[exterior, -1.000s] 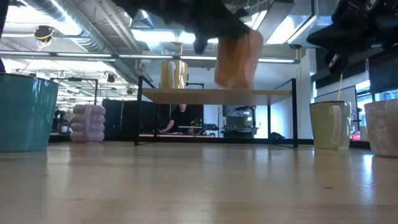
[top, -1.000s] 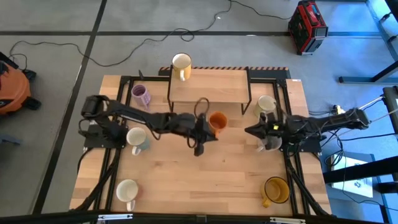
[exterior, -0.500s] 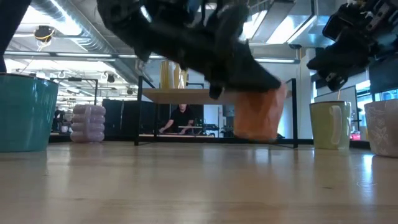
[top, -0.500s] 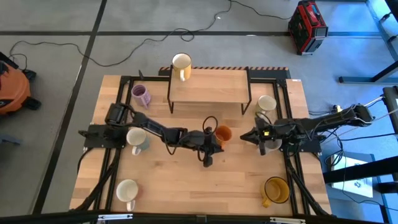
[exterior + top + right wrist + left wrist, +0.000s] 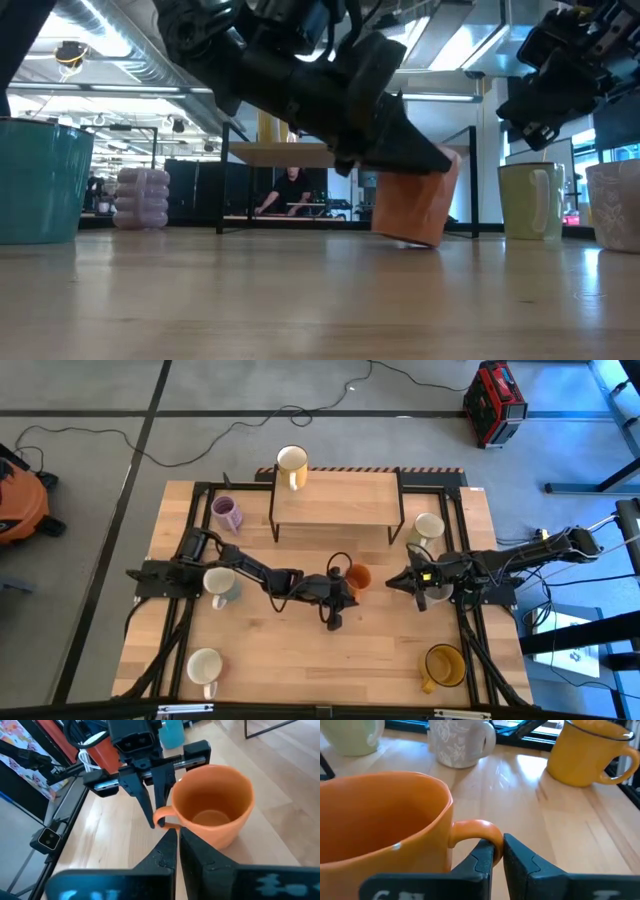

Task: Place coffee mugs
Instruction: Put the orange mug on the shelf, then put the gray mug on the shelf

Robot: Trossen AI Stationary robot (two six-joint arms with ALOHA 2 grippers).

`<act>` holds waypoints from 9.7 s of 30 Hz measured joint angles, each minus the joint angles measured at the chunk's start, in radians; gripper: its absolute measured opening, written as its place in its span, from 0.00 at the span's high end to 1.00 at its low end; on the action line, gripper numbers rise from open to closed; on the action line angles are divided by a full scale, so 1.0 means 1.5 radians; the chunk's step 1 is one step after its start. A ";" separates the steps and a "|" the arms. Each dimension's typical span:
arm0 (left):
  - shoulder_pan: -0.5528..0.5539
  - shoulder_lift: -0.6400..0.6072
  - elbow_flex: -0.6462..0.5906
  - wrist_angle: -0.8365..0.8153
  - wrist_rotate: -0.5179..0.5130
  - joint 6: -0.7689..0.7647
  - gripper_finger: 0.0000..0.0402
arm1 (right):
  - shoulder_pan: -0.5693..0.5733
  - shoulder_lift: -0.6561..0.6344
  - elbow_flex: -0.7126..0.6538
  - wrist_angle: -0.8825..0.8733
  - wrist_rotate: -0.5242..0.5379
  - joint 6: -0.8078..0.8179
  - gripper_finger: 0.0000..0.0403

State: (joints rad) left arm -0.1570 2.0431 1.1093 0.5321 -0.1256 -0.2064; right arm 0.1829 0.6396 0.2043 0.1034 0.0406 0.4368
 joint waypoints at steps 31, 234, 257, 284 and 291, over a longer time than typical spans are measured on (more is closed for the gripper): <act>-0.017 -0.179 0.000 -0.340 0.041 -0.073 0.70 | 0.001 0.028 0.069 -0.086 -0.058 -0.019 0.98; -0.194 -0.685 -0.001 -0.743 -0.308 -0.048 0.70 | -0.297 0.830 0.814 -0.067 0.419 -0.014 0.75; -0.194 -0.685 0.000 -0.743 -0.307 -0.049 0.70 | -0.247 0.753 0.815 -0.177 0.424 -0.016 0.58; -0.194 -0.594 0.000 -0.696 -0.220 -0.065 0.70 | 0.159 0.581 0.814 -0.710 0.450 0.329 0.58; -0.194 -0.544 0.000 -0.685 -0.196 -0.066 0.70 | 0.253 0.569 0.814 -0.980 0.418 0.642 0.58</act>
State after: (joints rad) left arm -0.4475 1.2274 1.1095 -0.4950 -0.4194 -0.3051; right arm 0.5628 1.4925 1.4258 -1.3667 0.6681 1.4002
